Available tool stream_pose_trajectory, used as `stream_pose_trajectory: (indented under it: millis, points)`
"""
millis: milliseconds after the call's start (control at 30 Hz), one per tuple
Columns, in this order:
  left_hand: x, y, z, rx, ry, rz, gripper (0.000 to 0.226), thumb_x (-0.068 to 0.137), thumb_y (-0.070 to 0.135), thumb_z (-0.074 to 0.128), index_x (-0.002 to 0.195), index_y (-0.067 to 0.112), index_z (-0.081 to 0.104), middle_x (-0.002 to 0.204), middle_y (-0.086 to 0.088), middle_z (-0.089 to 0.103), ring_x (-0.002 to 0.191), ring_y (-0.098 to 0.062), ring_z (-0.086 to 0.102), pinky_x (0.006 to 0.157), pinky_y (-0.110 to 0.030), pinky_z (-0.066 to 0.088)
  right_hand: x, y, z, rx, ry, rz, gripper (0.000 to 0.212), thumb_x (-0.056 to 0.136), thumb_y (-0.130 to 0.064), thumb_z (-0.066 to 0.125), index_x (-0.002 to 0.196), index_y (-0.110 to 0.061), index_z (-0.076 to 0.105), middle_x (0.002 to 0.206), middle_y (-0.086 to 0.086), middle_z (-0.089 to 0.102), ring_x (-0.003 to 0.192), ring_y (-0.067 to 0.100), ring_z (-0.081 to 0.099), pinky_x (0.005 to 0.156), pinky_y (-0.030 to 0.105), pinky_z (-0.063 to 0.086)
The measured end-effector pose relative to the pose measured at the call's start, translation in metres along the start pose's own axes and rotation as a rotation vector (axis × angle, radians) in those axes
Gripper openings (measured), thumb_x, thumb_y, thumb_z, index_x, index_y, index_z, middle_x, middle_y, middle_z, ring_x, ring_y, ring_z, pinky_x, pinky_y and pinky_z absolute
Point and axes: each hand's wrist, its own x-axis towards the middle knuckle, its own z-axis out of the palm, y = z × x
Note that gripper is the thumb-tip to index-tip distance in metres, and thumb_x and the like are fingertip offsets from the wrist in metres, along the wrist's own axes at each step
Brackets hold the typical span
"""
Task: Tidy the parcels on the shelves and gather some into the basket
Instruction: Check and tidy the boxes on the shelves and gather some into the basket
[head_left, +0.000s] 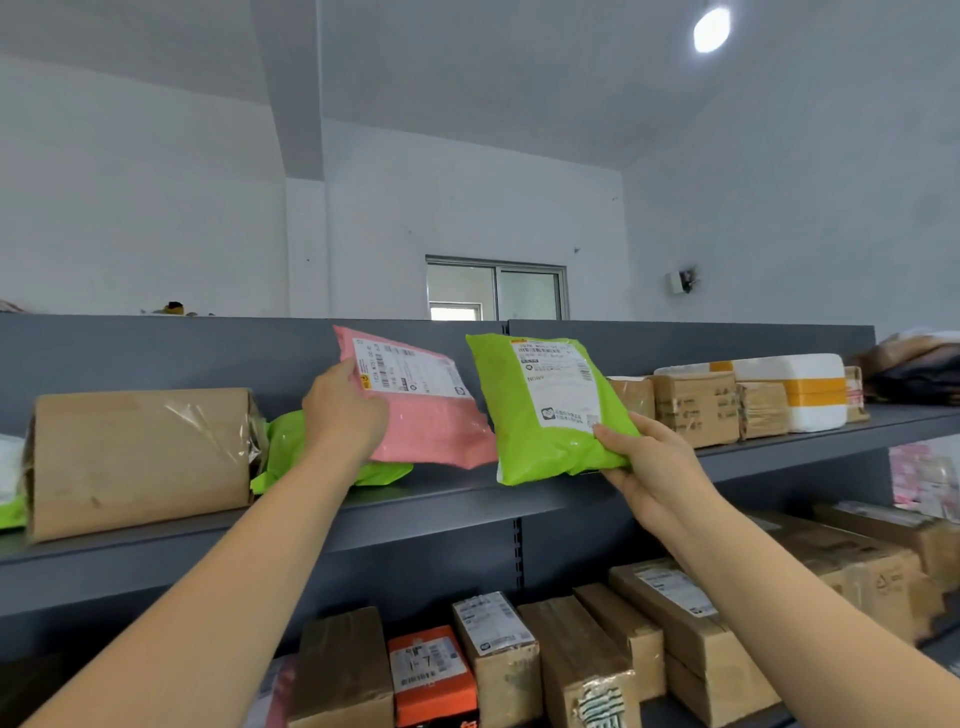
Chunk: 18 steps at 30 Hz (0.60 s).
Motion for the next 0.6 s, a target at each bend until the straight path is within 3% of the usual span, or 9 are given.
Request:
stream_pose_trajectory:
  millis: [167,233,267,300,367,400,500,600]
  points:
    - [0.006,-0.002,0.011,-0.003,-0.167,-0.095,0.029,0.084,0.001,0.053,0.11,0.006,0.066,0.104,-0.01,0.067,0.091,-0.029,0.063,0.08,-0.038,0.054,0.012,0.002,0.027,0.011,-0.016,0.086,0.036,0.09,0.008,0.052,0.126,0.007,0.052,0.103,0.015,0.065,0.083,0.022,0.064,0.055,0.025,0.058]
    - [0.003,-0.006,0.012,0.069,-0.187,-0.068,0.01,0.085,0.007,0.054,0.079,0.005,0.062,0.079,-0.014,0.059,0.079,-0.031,0.055,0.064,-0.034,0.045,0.013,0.003,0.038,-0.017,-0.021,0.087,0.035,0.091,0.008,0.052,0.126,0.007,0.051,0.106,0.016,0.064,0.082,0.021,0.064,0.059,0.028,0.058]
    - [0.003,-0.008,0.012,0.123,-0.198,-0.033,0.019,0.086,0.015,0.053,0.069,0.006,0.054,0.075,-0.018,0.055,0.08,-0.035,0.052,0.064,-0.036,0.041,0.013,0.005,0.042,-0.036,-0.021,0.074,0.035,0.09,0.009,0.052,0.126,0.007,0.051,0.108,0.017,0.063,0.081,0.021,0.064,0.061,0.029,0.057]
    - [0.005,-0.012,0.012,0.184,-0.212,0.016,0.027,0.088,0.026,0.052,0.071,0.006,0.055,0.086,-0.024,0.058,0.094,-0.038,0.053,0.074,-0.039,0.041,0.012,0.006,0.046,-0.061,-0.027,0.05,0.035,0.09,0.009,0.052,0.125,0.005,0.051,0.109,0.017,0.063,0.081,0.02,0.064,0.062,0.028,0.057]
    - [0.003,-0.013,0.009,0.236,-0.179,0.154,0.044,0.094,0.043,0.047,0.111,0.006,0.064,0.129,-0.019,0.056,0.131,-0.029,0.039,0.105,-0.037,0.029,0.01,0.011,0.052,-0.134,-0.04,-0.021,0.037,0.089,0.009,0.054,0.125,0.0,0.051,0.109,0.014,0.064,0.084,0.02,0.064,0.062,0.027,0.057]
    - [0.0,-0.011,0.006,0.213,-0.159,0.247,0.053,0.095,0.048,0.043,0.128,0.009,0.056,0.141,-0.014,0.048,0.138,-0.024,0.032,0.111,-0.034,0.021,0.008,0.014,0.054,-0.172,-0.045,-0.056,0.038,0.089,0.008,0.056,0.125,-0.002,0.051,0.107,0.012,0.065,0.086,0.021,0.065,0.065,0.029,0.057]
    - [-0.013,-0.003,0.002,0.21,-0.215,0.545,0.081,0.078,0.072,0.027,0.137,0.022,0.048,0.143,0.0,0.045,0.136,-0.019,0.032,0.112,-0.031,0.018,0.004,0.02,0.062,-0.228,-0.066,-0.086,0.037,0.089,0.006,0.057,0.124,-0.002,0.052,0.105,0.011,0.065,0.092,0.025,0.065,0.073,0.033,0.056]
    - [-0.025,0.001,0.006,0.479,-0.312,0.658,0.094,0.063,0.081,0.014,0.14,0.034,0.04,0.149,0.011,0.034,0.139,-0.014,0.022,0.114,-0.036,0.017,0.005,0.021,0.069,-0.207,-0.05,-0.014,0.036,0.089,0.005,0.057,0.125,0.003,0.052,0.114,0.02,0.063,0.088,0.026,0.064,0.068,0.03,0.057]
